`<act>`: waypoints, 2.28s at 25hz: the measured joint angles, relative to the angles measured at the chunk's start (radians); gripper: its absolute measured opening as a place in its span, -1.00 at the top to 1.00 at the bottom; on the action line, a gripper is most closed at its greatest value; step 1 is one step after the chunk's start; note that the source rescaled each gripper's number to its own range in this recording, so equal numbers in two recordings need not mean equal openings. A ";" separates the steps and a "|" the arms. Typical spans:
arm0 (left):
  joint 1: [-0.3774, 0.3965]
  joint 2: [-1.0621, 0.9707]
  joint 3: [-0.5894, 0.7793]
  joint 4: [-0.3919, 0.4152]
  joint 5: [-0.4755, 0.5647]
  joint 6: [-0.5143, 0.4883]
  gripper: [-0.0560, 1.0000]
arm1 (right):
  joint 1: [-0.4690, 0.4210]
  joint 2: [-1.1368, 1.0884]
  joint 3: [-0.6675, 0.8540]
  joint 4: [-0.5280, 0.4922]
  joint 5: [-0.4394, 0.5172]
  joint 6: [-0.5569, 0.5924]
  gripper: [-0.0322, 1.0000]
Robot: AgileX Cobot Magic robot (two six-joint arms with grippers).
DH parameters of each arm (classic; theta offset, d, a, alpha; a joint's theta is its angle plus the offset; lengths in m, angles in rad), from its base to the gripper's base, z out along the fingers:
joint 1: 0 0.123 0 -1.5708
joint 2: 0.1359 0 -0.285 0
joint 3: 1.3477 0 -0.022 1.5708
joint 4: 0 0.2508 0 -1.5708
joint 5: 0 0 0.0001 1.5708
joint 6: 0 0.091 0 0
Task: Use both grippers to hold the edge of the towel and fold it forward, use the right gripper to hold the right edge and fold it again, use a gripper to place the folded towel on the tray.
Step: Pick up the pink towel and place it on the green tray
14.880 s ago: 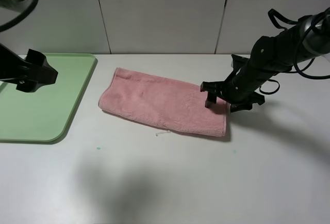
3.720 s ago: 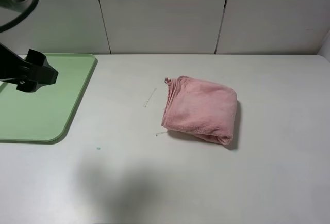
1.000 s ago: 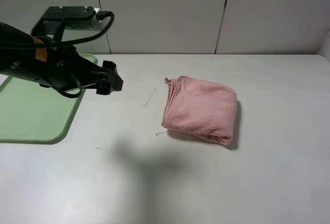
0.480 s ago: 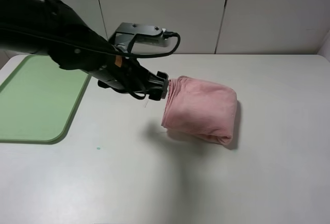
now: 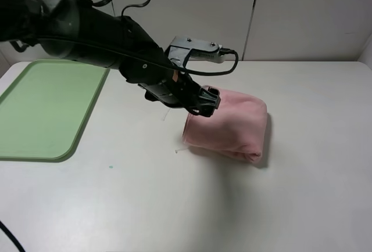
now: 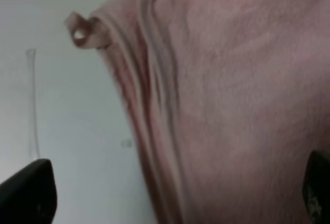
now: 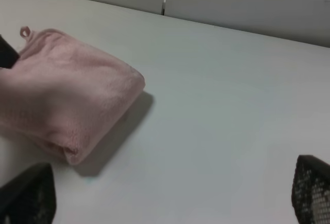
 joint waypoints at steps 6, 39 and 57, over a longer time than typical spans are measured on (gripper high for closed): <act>-0.013 0.075 -0.050 -0.001 0.003 0.024 -0.90 | 0.000 0.000 0.000 0.000 0.000 0.000 -1.00; -0.048 0.233 -0.136 -0.002 0.008 0.045 -0.64 | 0.000 -0.001 0.000 0.000 0.000 0.001 -1.00; -0.048 0.255 -0.142 -0.004 -0.006 0.045 -0.62 | 0.000 -0.001 0.000 0.000 0.000 0.001 -1.00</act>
